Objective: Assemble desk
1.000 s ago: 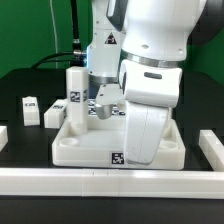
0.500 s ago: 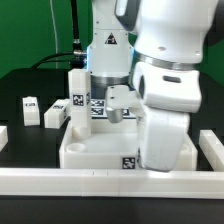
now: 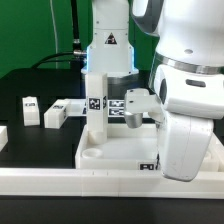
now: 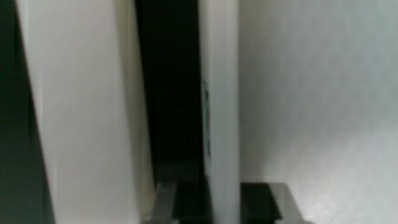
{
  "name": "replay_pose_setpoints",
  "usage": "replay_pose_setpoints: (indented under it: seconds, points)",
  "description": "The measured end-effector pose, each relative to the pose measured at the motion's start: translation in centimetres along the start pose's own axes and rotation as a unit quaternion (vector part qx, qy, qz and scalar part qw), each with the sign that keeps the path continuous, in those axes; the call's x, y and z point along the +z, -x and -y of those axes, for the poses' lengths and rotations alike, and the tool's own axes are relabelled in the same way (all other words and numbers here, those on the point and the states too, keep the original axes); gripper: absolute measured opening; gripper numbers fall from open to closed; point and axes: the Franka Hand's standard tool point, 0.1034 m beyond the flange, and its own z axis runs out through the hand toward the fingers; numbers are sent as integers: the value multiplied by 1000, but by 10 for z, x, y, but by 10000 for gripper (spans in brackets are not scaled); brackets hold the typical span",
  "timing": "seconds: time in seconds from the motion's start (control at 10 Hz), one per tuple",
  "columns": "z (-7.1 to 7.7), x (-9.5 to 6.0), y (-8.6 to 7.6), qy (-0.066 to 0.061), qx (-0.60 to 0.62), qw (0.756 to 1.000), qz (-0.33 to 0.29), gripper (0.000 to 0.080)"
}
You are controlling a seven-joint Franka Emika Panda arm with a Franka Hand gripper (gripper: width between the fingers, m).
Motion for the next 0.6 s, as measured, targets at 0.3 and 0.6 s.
replay_pose_setpoints:
  seconds: [0.3,0.6]
  points:
    - [13,2,8,-32,0,999,12,334]
    - [21,-16,27,-60,6,998,25,614]
